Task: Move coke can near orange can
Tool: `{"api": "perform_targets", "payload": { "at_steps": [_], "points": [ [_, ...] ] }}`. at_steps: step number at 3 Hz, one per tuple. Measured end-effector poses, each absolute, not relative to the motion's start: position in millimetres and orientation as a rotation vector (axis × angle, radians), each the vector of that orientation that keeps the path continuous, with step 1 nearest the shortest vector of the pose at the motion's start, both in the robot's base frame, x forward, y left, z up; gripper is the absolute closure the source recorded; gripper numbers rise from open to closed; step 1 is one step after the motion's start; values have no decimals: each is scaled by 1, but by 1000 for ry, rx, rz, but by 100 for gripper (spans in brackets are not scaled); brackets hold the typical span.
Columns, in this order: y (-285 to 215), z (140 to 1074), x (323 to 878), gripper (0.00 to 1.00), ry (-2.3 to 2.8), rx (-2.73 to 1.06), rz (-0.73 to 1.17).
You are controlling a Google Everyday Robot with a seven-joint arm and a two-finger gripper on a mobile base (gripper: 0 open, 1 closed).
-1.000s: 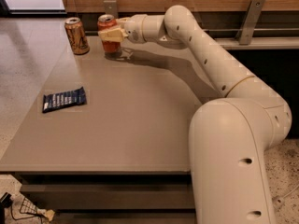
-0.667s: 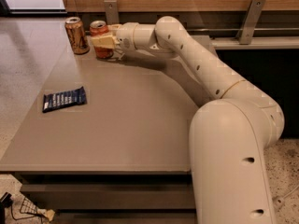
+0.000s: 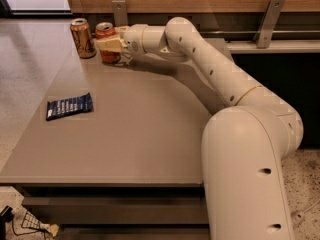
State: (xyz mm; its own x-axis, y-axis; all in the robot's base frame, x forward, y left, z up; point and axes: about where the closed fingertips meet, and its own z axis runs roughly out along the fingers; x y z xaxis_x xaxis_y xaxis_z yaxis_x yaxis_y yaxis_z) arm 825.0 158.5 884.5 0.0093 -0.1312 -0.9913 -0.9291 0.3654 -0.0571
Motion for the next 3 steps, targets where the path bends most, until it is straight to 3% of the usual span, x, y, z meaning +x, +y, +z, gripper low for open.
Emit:
{"api": "perform_targets", "payload": {
  "at_steps": [2, 3],
  "points": [
    [165, 883, 823, 7, 1429, -1035, 848],
    [168, 883, 823, 0, 1428, -1037, 851]
  ]
}}
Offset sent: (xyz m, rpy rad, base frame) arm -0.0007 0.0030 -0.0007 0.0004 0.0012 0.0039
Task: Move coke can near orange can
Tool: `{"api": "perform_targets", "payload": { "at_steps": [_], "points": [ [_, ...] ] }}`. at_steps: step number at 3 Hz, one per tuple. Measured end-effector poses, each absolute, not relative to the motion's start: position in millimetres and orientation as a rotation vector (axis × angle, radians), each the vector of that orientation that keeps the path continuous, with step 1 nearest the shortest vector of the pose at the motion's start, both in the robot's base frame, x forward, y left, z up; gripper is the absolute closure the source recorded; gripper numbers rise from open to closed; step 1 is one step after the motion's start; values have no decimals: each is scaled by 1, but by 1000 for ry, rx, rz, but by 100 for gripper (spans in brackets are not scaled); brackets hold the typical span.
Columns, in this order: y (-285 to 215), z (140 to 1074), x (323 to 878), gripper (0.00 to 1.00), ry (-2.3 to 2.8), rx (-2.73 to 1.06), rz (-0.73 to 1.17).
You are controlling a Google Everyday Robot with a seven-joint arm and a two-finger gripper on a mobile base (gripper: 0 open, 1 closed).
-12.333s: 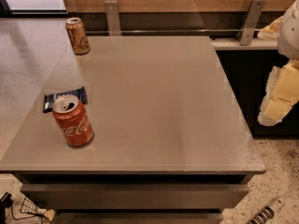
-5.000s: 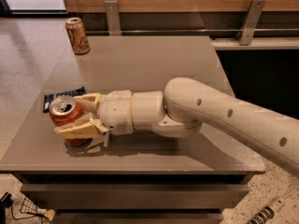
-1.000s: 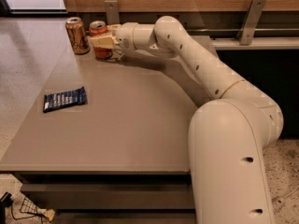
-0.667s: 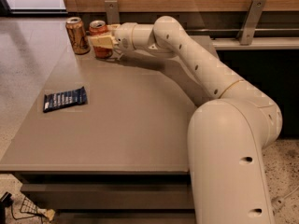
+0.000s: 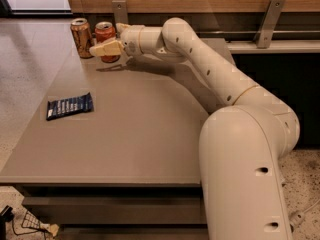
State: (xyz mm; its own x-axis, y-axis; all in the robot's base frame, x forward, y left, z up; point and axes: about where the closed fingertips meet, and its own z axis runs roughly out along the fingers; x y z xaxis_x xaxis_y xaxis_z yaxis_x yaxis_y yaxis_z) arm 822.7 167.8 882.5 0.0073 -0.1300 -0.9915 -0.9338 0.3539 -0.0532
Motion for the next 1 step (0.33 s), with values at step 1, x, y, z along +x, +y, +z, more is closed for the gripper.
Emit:
{"api": "perform_targets", "payload": {
  "at_steps": [1],
  "points": [
    [168, 882, 823, 0, 1428, -1037, 851]
  ]
}}
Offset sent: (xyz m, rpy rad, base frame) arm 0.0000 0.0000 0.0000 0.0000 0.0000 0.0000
